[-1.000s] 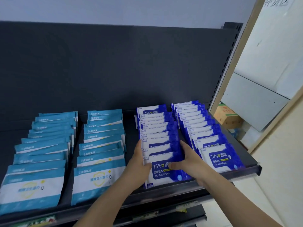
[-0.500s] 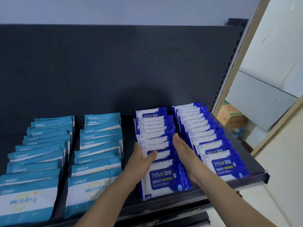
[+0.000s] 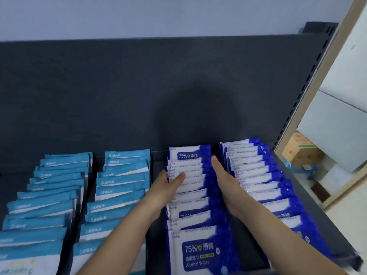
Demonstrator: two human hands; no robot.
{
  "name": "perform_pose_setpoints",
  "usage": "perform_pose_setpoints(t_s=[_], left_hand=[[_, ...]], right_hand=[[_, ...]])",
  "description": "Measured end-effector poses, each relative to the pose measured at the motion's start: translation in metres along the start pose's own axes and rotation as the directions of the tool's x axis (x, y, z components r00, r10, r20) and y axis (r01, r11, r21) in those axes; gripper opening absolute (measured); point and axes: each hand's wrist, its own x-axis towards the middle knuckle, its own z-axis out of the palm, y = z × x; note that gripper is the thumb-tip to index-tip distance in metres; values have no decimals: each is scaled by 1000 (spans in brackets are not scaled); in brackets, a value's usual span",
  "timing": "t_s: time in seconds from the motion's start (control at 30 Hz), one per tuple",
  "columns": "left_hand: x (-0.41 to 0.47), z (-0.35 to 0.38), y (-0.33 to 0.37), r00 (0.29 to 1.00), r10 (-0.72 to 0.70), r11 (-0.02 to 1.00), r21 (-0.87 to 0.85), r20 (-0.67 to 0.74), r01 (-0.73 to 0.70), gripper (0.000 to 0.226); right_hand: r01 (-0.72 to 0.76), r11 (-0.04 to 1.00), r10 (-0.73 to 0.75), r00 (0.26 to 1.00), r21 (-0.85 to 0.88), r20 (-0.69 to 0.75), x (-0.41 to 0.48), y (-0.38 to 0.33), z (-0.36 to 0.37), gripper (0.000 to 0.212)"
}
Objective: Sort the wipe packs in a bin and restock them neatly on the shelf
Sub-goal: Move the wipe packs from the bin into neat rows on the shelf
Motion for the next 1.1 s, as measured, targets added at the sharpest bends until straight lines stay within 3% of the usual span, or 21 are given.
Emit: perform_pose_setpoints(t_s=[0.1, 0.27, 0.37, 0.47, 0.5, 0.63, 0.67, 0.87, 1.1], left_hand=[[11, -5, 4, 999, -37, 999, -15, -9, 37, 40], [26, -9, 14, 997, -73, 997, -15, -13, 73, 46], [35, -6, 18, 995, -96, 995, -17, -1, 95, 58], [41, -5, 20, 995, -101, 995, 4, -1, 101, 34], [42, -6, 20, 994, -105, 994, 1, -8, 105, 38], [56, -9, 19, 993, -107, 994, -25, -42, 106, 94], [61, -10, 17, 992, -119, 993, -28, -43, 118, 98], [65, -3, 28, 978, -191, 976, -124, -81, 180, 32], [57, -1, 25, 983, -97, 980, -188, -158, 67, 30]], right_hand=[[11, 1000, -10, 1000, 17, -6, 10, -13, -5, 59], [-36, 999, 37, 997, 16, -72, 28, -37, -4, 57], [-81, 996, 82, 996, 22, -23, 35, -37, 2, 61], [-89, 996, 89, 996, 15, 18, 41, -35, 2, 63], [-87, 996, 87, 996, 18, 3, 42, -37, 0, 62], [-77, 997, 77, 996, 15, -46, 48, -47, -5, 59], [-81, 996, 82, 996, 27, -41, 48, -50, -4, 56], [-114, 991, 114, 993, 77, 1, 50, -55, 2, 51], [-43, 990, 28, 993, 134, 111, 41, -48, -3, 48]])
